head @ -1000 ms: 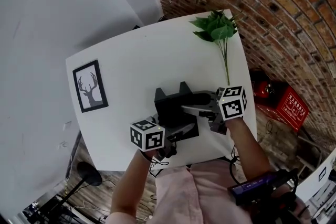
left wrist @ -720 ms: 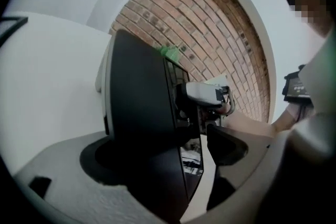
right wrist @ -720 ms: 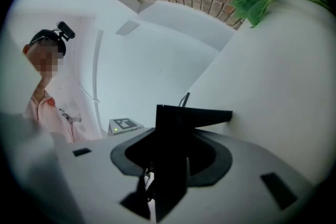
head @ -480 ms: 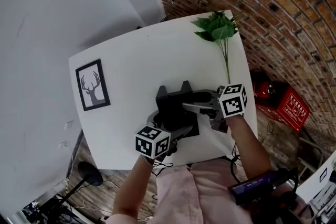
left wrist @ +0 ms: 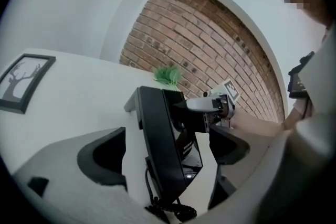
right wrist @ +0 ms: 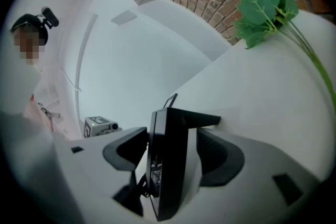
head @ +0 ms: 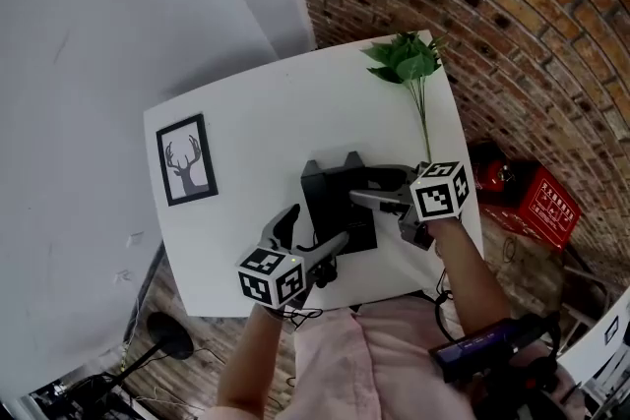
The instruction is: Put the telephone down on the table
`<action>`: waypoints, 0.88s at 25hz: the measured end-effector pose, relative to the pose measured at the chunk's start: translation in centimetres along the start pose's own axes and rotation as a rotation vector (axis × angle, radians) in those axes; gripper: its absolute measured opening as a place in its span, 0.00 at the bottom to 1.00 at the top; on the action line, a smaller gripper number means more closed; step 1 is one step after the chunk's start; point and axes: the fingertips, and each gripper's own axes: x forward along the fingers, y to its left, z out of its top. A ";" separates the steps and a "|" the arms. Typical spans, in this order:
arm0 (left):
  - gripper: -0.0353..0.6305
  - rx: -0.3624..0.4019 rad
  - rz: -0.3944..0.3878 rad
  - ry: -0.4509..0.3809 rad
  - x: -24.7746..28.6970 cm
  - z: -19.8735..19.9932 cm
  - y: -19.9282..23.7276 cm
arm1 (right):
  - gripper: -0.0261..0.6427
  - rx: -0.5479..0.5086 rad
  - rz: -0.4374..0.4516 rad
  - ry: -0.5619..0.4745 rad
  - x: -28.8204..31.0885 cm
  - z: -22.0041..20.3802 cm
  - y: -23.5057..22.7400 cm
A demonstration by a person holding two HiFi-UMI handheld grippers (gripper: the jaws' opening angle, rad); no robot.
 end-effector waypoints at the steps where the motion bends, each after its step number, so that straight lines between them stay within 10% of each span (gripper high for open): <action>1: 0.81 0.003 0.015 -0.030 -0.8 0.6 0.0 | 0.49 -0.017 -0.020 -0.010 -0.4 0.1 0.3; 8: 0.42 0.150 0.155 -0.345 -8.2 8.4 -1.5 | 0.40 -0.238 -0.174 -0.171 -4.1 4.0 5.7; 15: 0.09 0.351 0.238 -0.668 -15.5 17.0 -7.2 | 0.06 -0.598 -0.395 -0.431 -7.8 9.5 15.4; 22: 0.06 0.421 0.329 -0.816 -19.3 20.3 -9.8 | 0.05 -0.835 -0.519 -0.600 -10.3 11.5 22.1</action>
